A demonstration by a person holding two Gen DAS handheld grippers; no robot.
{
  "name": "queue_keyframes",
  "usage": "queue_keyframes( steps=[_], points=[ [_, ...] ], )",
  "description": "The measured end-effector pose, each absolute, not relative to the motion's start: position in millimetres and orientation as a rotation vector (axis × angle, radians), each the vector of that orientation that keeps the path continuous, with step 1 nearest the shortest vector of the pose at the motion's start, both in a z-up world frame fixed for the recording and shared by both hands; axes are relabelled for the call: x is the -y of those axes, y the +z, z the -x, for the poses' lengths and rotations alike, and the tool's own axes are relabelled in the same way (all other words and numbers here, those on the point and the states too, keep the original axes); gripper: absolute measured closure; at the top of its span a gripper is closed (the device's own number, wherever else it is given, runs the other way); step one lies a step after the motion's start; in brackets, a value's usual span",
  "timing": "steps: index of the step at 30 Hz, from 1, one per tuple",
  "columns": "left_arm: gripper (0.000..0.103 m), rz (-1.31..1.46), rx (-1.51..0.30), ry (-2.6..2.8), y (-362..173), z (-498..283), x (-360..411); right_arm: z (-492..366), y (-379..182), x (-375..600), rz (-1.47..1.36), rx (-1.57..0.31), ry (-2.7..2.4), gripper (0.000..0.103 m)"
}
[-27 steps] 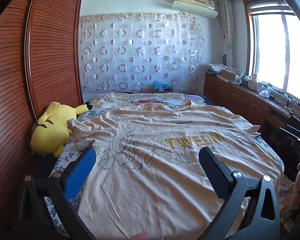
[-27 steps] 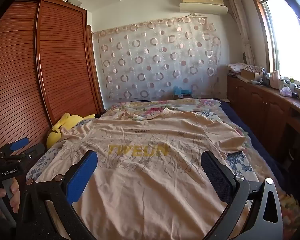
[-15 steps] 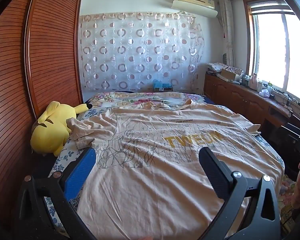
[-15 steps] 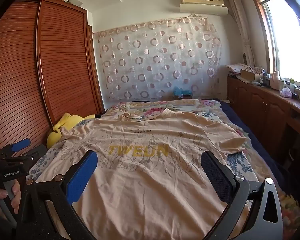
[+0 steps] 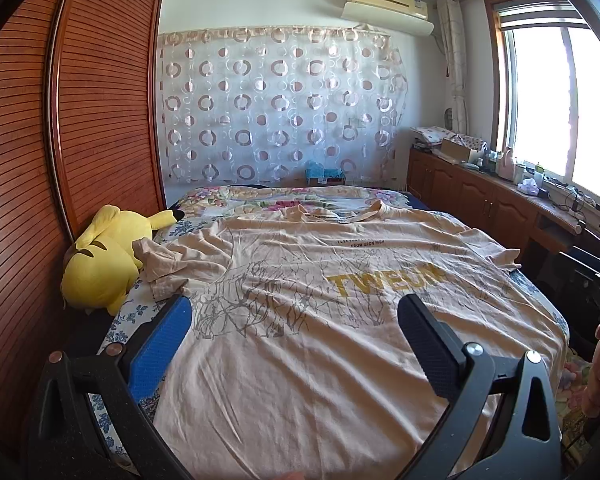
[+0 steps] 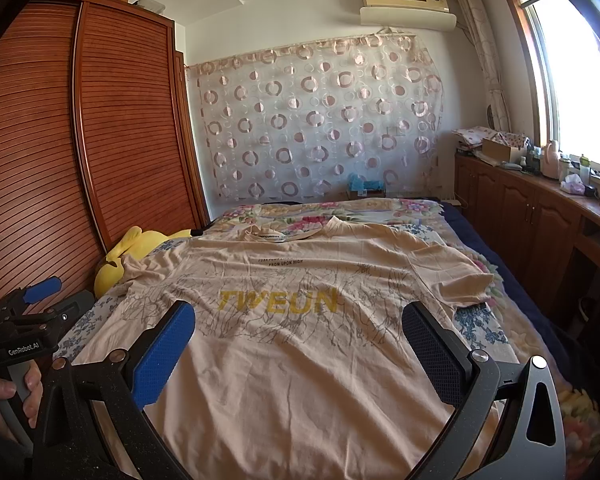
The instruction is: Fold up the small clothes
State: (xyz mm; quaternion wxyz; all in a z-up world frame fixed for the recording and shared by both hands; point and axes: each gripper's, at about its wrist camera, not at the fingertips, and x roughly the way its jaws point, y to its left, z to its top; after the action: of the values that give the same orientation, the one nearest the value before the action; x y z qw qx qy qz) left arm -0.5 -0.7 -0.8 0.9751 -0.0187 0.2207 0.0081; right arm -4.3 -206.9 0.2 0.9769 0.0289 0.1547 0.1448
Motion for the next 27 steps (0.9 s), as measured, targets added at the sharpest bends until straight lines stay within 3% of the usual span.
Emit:
queue_keyframes(
  steps=[27],
  points=[
    [0.000, 0.023, -0.423, 0.006, 14, 6, 11, 5, 0, 204, -0.058, -0.300, 0.293, 0.000]
  ],
)
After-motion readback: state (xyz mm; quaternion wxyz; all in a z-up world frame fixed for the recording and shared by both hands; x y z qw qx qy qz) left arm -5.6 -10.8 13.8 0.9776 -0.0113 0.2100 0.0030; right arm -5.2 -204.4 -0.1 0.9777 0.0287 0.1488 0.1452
